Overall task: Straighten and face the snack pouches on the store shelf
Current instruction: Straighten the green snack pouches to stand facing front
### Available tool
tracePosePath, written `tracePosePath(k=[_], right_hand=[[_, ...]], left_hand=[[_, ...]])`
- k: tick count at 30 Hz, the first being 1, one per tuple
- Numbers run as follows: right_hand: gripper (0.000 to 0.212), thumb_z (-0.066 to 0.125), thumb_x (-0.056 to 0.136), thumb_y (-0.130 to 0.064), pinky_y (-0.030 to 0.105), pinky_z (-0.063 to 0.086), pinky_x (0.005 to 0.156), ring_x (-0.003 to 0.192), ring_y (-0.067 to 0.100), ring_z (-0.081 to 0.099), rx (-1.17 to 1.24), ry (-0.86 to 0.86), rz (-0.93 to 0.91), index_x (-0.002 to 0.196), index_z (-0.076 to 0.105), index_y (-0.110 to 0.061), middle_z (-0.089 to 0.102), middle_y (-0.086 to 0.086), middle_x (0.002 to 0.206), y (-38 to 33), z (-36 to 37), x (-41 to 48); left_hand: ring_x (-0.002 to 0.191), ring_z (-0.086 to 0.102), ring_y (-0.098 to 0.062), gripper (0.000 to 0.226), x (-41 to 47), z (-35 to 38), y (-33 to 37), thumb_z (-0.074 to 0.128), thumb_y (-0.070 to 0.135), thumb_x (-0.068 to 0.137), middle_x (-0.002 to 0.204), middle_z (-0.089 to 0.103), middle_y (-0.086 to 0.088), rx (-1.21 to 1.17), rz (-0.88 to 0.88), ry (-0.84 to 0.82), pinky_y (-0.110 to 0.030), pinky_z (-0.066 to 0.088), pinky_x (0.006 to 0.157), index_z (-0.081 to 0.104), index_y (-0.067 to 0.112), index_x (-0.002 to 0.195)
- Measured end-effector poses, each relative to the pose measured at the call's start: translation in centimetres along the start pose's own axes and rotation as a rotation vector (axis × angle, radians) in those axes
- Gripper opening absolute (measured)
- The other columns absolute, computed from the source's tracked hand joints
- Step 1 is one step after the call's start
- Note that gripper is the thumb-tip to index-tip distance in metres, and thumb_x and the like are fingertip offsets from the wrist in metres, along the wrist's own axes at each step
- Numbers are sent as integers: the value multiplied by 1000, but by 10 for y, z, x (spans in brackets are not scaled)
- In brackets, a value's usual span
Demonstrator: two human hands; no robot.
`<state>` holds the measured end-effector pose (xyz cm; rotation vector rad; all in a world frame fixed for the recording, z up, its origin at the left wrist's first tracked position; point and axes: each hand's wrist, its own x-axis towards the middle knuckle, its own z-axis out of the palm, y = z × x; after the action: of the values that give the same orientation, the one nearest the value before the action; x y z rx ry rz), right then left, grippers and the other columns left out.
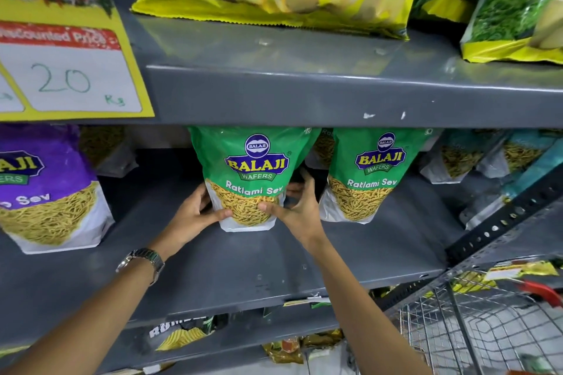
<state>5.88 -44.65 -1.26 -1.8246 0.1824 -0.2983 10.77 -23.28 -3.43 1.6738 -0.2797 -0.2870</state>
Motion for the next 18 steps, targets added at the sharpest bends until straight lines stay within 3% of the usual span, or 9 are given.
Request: tracePosePath(k=[3,6,8,10,12,15,18], right_hand=[[78,89,56,-32,46,51,94,115,24,55,-101,-25,1,123,52,-19,51,7,122,0,0,1],[78,89,56,-35,46,52,94,115,23,56,-92,-56,29,123,51,-19,54,6,124,4,-1,3],[69,87,60,-32,37,54,91,114,19,59,-41,-83,35,118,50,-24,61,2,123,6,-1,4],[61,85,65,-30,18,53,81,108,9,62,-21,-103,31,114,49,-34,65,-8,116,6,0,3],[60,84,67,-30,11,50,78,106,4,62,-8,-110,36,116,50,-32,65,-11,114,6,1,2],[67,83,68,-28,22,52,86,109,10,63,36,-107,38,125,50,-22,66,-3,121,10,2,2],[68,82,70,-26,21,51,86,109,6,62,65,-106,43,128,48,-22,65,-2,123,11,4,1]], left_hand=[[128,48,-16,61,-3,3,-2,70,4,80,141,49,-7,0,5,24,-36,38,109,43,16,134],[130,46,-16,63,-7,7,-6,67,7,82,143,46,-4,1,14,39,-32,38,107,39,17,137],[130,45,-14,64,-8,10,-9,66,8,83,142,47,-3,-16,17,59,-19,41,99,36,17,139],[127,47,-13,63,-9,13,-12,67,10,83,140,49,-3,-13,23,95,-11,42,90,36,17,138],[123,49,-12,62,-9,15,-15,68,10,82,137,51,-4,-1,37,126,-5,43,84,37,17,136],[122,51,-14,63,-8,16,-19,67,7,83,136,52,-8,-11,64,129,-2,44,84,37,13,137],[122,52,-15,62,-7,14,-21,67,7,82,135,53,-8,-11,85,111,-7,45,88,37,14,137]])
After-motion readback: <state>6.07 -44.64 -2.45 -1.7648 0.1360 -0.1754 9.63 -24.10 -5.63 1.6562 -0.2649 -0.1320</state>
